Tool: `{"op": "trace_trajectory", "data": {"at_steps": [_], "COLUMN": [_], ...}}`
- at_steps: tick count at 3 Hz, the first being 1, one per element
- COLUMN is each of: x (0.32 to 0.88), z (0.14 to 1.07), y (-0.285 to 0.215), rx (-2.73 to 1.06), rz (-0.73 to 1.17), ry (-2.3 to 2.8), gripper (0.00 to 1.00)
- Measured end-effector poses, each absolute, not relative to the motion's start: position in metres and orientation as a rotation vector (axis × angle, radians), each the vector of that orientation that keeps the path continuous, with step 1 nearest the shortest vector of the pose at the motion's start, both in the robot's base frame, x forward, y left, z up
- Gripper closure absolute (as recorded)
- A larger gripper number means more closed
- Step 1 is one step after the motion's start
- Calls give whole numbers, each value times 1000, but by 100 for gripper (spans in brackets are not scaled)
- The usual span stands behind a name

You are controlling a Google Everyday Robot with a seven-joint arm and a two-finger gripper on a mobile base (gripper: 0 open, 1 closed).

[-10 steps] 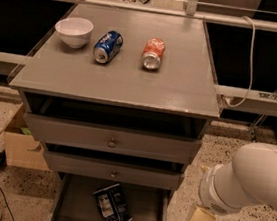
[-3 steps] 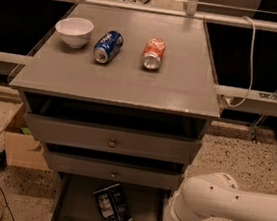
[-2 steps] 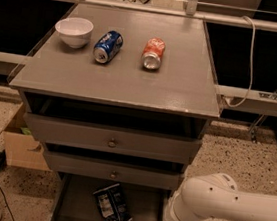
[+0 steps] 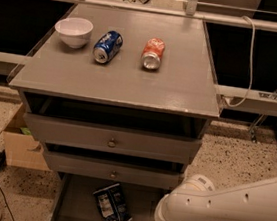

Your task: Pick blue chip bag from bottom drawer and place on counter

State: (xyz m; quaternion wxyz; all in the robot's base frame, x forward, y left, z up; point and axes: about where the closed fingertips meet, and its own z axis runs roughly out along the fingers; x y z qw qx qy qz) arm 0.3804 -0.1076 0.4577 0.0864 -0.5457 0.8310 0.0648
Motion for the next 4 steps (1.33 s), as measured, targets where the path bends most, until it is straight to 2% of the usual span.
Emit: {"op": "trace_trajectory", "data": {"at_steps": [2,4], "x": [395,395], "z": [443,381], "y": [-102,-76], "rx": [-1513,-1495], "rz": [154,247], "ry": [2563,2649], "gripper": [0,0]}}
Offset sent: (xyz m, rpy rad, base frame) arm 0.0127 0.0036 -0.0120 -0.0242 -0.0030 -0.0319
